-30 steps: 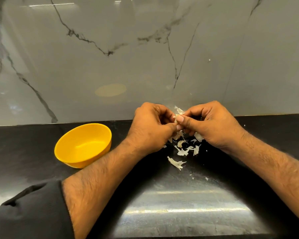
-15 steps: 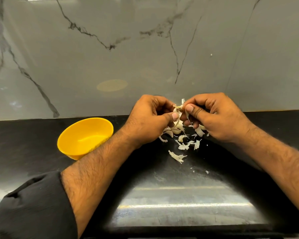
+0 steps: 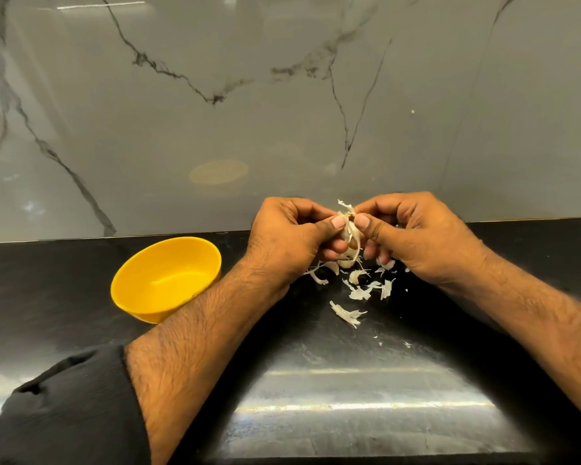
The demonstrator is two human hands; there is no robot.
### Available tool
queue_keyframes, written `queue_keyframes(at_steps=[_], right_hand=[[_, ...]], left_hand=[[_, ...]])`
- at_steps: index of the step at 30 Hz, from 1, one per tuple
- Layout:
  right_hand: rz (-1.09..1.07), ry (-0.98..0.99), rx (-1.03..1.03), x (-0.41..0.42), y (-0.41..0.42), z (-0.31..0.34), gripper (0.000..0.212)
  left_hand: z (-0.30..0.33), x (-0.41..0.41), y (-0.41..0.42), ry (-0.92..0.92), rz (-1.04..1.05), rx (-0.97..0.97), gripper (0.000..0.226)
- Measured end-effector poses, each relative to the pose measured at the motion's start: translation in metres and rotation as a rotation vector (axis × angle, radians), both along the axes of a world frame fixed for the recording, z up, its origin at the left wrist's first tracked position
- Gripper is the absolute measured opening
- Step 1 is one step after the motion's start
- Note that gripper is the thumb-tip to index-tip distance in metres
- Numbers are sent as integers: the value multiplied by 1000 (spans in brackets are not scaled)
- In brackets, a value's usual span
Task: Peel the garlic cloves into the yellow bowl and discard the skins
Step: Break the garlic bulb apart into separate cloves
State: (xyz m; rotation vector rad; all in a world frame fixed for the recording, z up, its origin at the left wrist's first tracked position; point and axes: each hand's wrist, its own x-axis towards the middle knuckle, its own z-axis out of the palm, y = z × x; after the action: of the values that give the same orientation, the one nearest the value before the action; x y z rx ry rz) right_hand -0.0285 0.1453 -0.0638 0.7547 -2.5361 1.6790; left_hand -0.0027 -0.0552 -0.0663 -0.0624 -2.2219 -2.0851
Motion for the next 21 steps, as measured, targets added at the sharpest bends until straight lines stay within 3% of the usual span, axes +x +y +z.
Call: queue_keyframes(at_steps=[11,15,18,21], right_hand=[[-20,-32,-153,-3,4,3,16],[-72,-9,4,-2,3,1,13],[-119,32,168,-3,1,-2,26],[-165,88,174,-5,3,-2,41]], left_hand=[[1,1,5,21,-44,-4,35],[0,-1,4,47,28,-102,56],[-3,-2,2,68,59,-133,52],[-3,-2,1,75,30,-142,37]])
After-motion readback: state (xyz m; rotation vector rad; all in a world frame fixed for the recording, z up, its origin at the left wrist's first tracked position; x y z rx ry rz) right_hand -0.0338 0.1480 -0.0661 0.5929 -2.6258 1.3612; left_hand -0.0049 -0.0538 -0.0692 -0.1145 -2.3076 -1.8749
